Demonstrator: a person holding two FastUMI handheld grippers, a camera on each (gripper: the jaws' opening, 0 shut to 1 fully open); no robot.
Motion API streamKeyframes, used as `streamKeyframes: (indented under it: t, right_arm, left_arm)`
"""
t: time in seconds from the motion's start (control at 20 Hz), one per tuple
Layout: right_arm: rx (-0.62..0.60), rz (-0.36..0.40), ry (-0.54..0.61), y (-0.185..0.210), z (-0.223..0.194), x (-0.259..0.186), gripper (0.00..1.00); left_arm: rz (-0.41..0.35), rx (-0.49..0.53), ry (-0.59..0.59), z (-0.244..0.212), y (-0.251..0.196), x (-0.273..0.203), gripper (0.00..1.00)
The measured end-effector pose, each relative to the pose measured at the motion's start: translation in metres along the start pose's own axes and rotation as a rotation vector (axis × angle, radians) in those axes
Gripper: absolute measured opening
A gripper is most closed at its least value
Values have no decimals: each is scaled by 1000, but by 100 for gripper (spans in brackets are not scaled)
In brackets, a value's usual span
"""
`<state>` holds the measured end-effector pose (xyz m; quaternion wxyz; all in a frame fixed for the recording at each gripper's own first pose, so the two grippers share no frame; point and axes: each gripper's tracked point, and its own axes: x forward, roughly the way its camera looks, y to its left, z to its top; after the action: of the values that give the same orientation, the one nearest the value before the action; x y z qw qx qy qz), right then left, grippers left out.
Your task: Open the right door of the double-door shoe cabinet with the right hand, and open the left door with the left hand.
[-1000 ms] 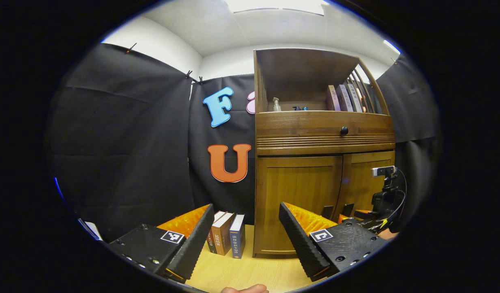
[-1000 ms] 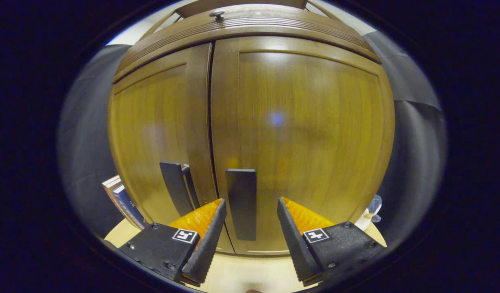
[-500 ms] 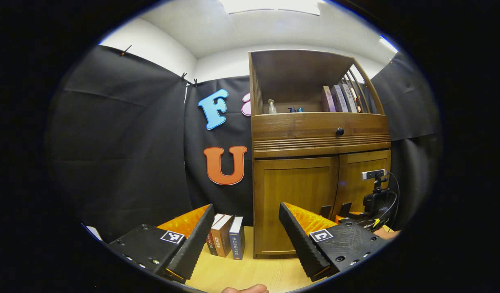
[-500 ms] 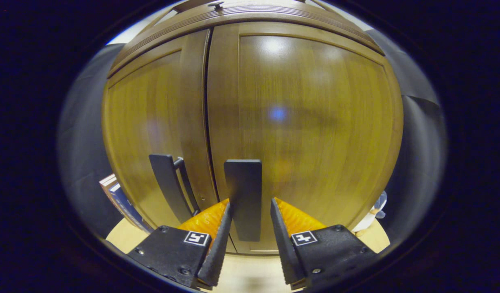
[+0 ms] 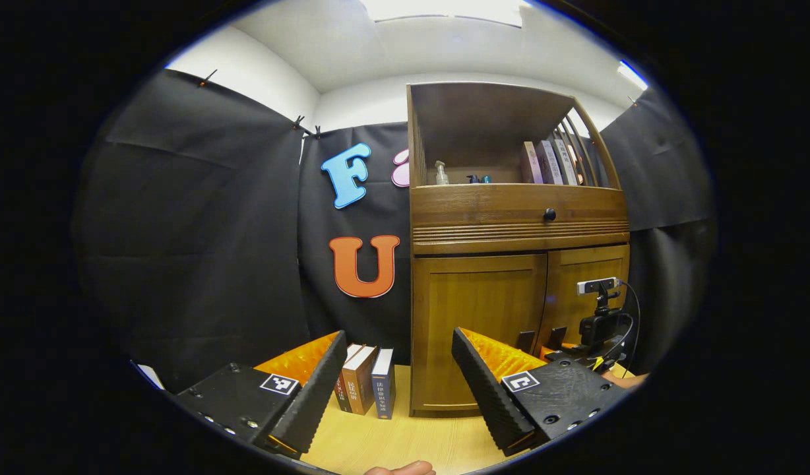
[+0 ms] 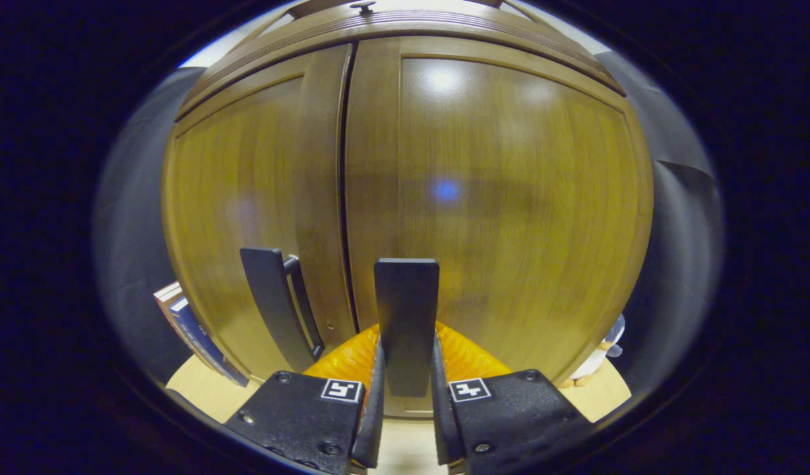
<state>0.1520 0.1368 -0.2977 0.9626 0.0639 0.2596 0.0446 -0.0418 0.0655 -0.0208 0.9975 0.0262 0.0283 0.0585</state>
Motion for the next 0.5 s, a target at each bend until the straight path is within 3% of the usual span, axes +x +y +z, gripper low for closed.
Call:
streamKeyframes:
  t: [0.1,0.15,0.5]
  right_arm:
    - [23,4,7,0,0,-2,30]
    - [22,2,9,-1,-1,-2,30]
    - [12,18,18,-2,-7,-23,29]
  left_arm:
    - [-7,3,-1,0,-1,-1,100]
    - [-12,3,1,0,-2,-2,96]
    - [-49,-40,12,-7,-14,-5,96]
